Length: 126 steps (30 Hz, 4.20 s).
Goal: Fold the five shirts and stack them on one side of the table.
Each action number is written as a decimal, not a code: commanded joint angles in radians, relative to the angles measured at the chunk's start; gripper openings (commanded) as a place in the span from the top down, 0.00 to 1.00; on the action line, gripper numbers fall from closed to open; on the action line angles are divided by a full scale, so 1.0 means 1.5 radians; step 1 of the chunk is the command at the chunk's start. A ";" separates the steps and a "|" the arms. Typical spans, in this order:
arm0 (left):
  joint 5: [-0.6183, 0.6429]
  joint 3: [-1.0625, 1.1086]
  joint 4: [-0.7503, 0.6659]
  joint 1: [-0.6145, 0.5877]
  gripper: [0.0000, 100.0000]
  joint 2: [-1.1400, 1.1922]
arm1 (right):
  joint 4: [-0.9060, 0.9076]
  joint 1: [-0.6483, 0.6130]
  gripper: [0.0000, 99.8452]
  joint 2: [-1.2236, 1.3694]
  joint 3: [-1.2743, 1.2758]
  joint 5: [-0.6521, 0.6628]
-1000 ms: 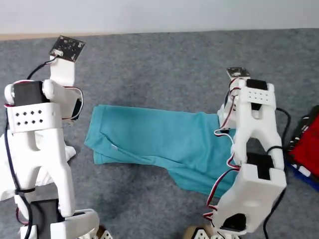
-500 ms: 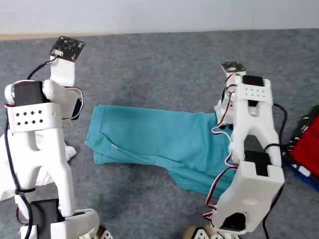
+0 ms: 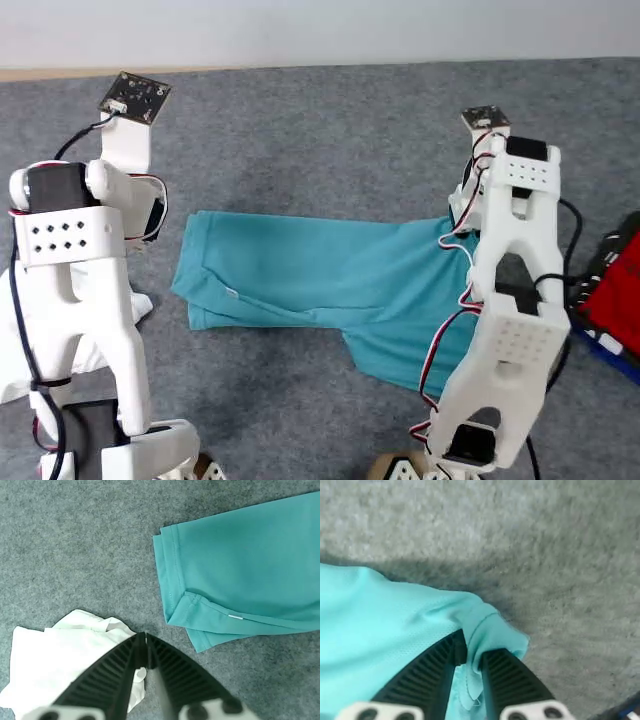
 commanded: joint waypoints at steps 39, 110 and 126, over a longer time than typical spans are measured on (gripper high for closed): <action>-0.002 -0.003 0.003 0.007 0.91 0.084 | 0.242 0.005 0.81 -0.154 -0.186 0.014; 0.007 -0.115 0.019 0.133 0.92 0.440 | 0.241 0.141 0.99 -0.648 0.395 0.099; -0.040 -0.019 -0.011 0.086 0.86 0.354 | 0.240 0.133 0.99 -0.642 0.395 0.099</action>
